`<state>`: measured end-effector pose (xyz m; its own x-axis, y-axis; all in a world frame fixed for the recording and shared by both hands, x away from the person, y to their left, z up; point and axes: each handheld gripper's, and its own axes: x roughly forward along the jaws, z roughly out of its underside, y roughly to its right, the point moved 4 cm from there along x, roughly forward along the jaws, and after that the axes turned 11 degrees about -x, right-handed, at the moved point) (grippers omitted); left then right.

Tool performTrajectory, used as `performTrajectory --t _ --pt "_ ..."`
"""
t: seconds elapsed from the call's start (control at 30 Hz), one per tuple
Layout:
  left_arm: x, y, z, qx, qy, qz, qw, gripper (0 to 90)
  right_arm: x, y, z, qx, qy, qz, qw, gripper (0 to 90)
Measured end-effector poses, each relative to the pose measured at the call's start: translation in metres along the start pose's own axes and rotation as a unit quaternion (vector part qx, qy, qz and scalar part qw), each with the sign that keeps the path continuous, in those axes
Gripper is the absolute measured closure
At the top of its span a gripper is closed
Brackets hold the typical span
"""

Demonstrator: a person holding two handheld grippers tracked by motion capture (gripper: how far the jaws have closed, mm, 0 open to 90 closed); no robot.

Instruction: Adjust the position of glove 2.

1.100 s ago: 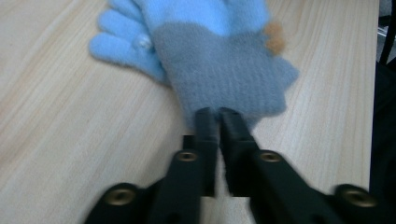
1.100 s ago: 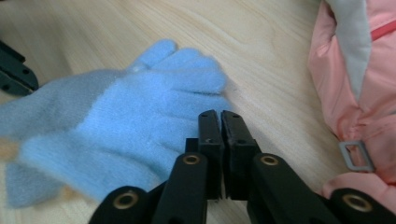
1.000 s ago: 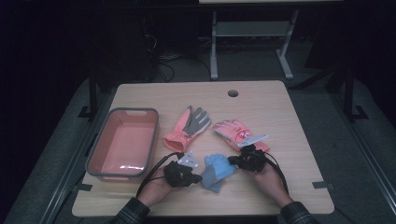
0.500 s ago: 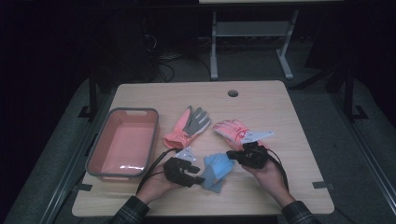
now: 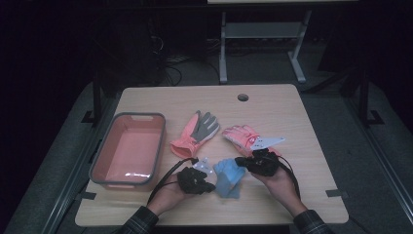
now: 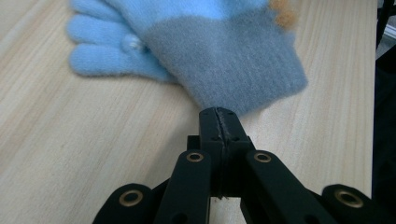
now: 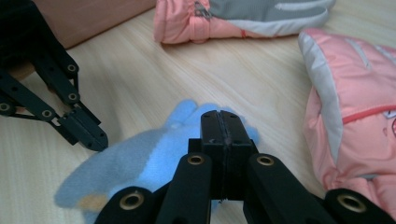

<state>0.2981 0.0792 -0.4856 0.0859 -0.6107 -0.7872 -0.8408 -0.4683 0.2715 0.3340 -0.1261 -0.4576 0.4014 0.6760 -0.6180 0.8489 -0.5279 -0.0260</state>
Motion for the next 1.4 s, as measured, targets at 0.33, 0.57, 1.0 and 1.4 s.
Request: performTrajectory --t 0.33,0.57,1.0,1.4 --pt "-0.016 -0.012 -0.006 -0.018 0.052 0.0 0.9985 56.3 -0.025 -0.012 -0.03 -0.035 0.059 -0.011 0.9975 89.8" --pt "-0.028 -0.014 -0.012 -0.006 0.087 0.003 0.9962 43.1 -0.033 -0.02 -0.039 -0.057 0.08 -0.024 0.9949 89.8" --pt "-0.03 -0.031 -0.039 0.007 0.121 -0.048 0.9915 75.1 -0.06 -0.037 -0.057 -0.085 0.122 -0.037 0.9882 89.9" --pt "-0.023 0.009 -0.036 0.048 0.112 0.006 0.9925 84.5 -0.068 -0.043 -0.058 -0.086 0.129 -0.044 0.987 89.9"
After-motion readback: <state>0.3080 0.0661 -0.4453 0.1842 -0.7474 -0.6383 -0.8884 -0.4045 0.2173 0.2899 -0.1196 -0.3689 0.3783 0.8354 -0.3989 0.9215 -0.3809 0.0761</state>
